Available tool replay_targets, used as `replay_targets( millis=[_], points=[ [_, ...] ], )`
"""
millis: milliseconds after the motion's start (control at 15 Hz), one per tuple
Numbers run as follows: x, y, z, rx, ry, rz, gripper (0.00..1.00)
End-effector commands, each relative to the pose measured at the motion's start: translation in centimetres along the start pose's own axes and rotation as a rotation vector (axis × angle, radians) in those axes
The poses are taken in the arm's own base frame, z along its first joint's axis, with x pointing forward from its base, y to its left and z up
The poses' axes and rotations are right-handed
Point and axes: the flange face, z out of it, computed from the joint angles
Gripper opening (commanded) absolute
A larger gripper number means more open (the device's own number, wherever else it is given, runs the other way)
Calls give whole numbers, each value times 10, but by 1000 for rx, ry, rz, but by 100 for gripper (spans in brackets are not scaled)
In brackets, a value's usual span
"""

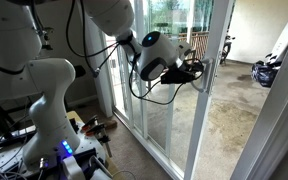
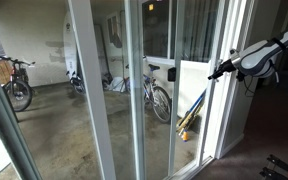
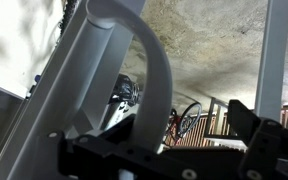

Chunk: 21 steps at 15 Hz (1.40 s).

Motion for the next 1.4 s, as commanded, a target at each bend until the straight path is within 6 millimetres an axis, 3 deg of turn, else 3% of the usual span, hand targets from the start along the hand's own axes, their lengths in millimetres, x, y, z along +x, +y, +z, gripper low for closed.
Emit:
replay_targets(
  millis=[0, 667, 867, 933, 1333],
  points=[
    [46, -43, 6, 99, 103, -69, 100],
    [53, -59, 4, 145, 140, -57, 100],
    [32, -92, 9, 202, 84, -82, 100],
    [7, -30, 1, 88, 53, 6, 100],
    [12, -54, 6, 134, 53, -17, 100]
  ],
)
